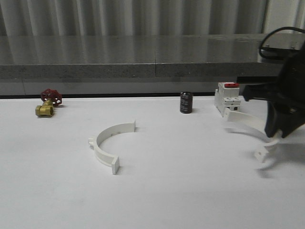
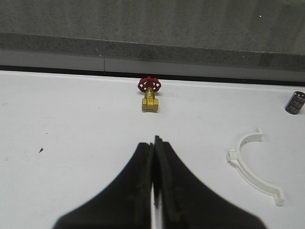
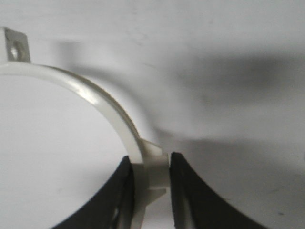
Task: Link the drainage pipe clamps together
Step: 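Carry it to the first half and press their ends together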
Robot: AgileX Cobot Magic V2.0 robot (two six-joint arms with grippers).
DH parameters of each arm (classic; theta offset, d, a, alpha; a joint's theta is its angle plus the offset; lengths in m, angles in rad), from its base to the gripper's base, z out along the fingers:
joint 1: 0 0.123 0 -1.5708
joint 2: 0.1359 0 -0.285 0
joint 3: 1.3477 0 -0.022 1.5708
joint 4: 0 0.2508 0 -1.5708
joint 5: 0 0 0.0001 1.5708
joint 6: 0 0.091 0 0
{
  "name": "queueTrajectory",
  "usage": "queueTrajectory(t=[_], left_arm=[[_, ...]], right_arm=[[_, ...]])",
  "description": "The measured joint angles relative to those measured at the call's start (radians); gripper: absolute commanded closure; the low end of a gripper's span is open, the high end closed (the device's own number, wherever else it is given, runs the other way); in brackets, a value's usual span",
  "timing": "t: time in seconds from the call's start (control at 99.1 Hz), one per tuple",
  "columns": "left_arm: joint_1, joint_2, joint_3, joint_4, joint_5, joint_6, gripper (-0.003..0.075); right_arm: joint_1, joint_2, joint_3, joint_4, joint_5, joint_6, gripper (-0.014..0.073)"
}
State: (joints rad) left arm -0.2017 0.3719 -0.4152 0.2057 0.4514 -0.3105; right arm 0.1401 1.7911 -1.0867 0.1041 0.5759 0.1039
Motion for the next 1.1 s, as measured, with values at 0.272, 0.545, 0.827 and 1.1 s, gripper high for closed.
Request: queueTrajectory(t=[0.272, 0.545, 0.827, 1.1], left_arm=[[0.0, 0.0, 0.0, 0.0, 0.0, 0.0, 0.0741], [0.0, 0.0, 0.0, 0.0, 0.0, 0.0, 0.0741], [0.0, 0.0, 0.0, 0.0, 0.0, 0.0, 0.0741], [0.0, 0.0, 0.0, 0.0, 0.0, 0.0, 0.0741]], right_arm=[[0.209, 0.007, -0.102, -0.079, 0.034, 0.293, 0.0463], [0.349, 0.099, -0.245, -0.297, 0.124, 0.619, 0.0463], [0.433, 0.208, -0.319, -0.328, 0.143, 0.726, 0.0463], [0.478, 0.27, -0.396, -0.332, 0.157, 0.755, 0.0463]])
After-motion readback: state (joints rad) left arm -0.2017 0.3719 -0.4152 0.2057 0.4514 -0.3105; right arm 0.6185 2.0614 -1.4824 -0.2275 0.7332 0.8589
